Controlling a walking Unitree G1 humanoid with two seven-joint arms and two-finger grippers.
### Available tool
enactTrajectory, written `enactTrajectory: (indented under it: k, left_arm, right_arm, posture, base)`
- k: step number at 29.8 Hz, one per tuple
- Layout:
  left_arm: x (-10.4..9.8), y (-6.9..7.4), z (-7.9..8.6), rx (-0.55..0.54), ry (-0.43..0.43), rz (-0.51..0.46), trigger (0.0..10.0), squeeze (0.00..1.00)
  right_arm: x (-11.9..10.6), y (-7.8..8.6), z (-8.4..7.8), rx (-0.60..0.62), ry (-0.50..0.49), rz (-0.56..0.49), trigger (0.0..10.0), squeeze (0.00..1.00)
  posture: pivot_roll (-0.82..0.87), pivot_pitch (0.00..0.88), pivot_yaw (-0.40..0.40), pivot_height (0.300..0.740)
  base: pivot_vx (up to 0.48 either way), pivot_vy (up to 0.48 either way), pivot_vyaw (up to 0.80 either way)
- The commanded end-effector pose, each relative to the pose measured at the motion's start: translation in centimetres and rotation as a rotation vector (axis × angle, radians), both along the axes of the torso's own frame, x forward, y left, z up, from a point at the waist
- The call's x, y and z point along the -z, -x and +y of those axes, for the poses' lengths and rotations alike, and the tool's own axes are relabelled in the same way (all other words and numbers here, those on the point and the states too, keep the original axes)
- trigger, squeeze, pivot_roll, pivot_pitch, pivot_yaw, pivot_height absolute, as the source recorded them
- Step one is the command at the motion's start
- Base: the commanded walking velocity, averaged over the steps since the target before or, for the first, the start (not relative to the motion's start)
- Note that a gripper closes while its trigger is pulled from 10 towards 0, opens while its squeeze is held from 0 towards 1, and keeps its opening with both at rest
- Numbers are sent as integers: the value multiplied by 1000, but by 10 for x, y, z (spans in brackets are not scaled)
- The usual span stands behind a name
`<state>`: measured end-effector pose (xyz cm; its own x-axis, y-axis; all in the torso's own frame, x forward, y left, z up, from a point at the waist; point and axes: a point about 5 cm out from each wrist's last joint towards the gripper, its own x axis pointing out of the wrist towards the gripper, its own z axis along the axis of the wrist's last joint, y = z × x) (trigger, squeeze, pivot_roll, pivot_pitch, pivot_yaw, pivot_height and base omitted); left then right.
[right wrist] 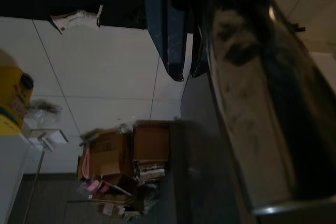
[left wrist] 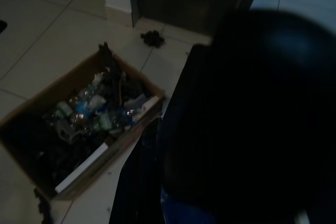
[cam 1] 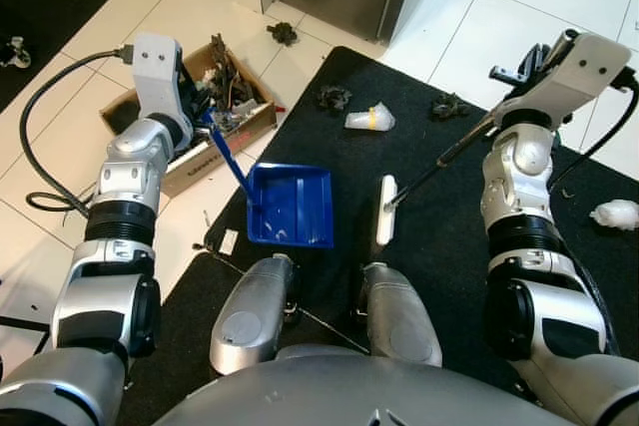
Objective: Sweep floor
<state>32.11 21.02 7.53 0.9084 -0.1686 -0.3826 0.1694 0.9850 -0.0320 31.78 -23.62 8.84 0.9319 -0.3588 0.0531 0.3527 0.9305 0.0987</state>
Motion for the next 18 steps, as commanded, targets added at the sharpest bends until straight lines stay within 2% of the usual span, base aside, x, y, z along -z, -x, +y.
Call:
enactTrajectory:
  k: [1, 10, 18]
  left_arm:
    - [-5, 3, 4, -4, 17, -18, 10000, 0]
    - [-3, 12, -3, 4, -11, -67, 10000, 0]
    - [-4, 14, -1, -19, 1, -72, 10000, 0]
  right_arm:
    - [-8, -6, 4, -35, 17, -38, 10000, 0]
    - [-15, -19, 23, -159, 28, -56, 10000, 0]
    - [-24, -25, 23, -165, 35, -85, 10000, 0]
  posture:
    - [174, 0, -14, 740]
    - [213, 0, -73, 740]
    - [208, 0, -66, 740]
  base:
    - [0, 0, 0]
    - [0, 0, 0]
    - [0, 0, 0]
